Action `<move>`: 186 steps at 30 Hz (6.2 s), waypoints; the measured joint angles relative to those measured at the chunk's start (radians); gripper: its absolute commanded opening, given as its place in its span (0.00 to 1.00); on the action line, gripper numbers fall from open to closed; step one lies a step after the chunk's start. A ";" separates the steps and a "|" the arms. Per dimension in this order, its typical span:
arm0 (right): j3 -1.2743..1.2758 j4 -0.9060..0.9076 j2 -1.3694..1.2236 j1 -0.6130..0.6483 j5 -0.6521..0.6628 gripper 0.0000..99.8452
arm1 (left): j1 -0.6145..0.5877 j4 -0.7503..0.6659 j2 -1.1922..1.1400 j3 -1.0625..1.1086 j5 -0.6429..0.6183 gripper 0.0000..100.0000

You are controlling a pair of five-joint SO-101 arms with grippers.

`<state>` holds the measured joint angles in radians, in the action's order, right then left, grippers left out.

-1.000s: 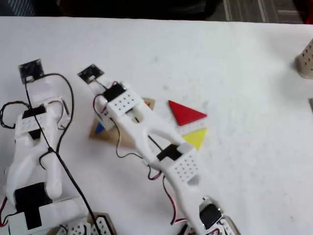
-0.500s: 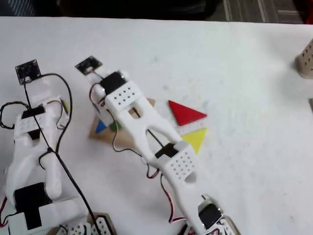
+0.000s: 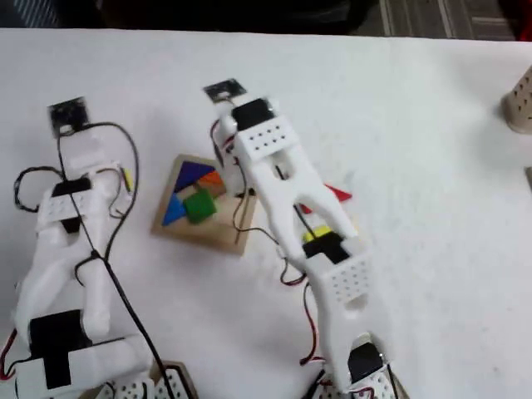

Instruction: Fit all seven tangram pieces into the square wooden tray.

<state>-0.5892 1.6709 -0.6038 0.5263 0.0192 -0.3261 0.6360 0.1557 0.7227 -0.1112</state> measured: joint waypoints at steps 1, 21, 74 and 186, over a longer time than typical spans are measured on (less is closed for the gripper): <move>0.032 -0.017 0.009 -0.012 0.000 0.02 | 0.029 0.000 0.000 0.000 0.037 0.11; 0.175 -0.210 0.025 -0.127 -0.063 0.02 | 0.531 -0.115 0.006 0.046 0.222 0.02; 0.075 -0.183 0.025 -0.462 -0.301 0.02 | 0.502 -0.144 -0.255 -0.087 0.041 0.02; 0.075 -0.213 0.025 -0.451 -0.302 0.06 | 0.480 -0.181 -0.230 -0.015 0.032 0.02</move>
<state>-0.5140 1.4576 -0.5792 0.0752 -0.2831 0.1542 0.4549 -0.0744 0.7073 -0.0790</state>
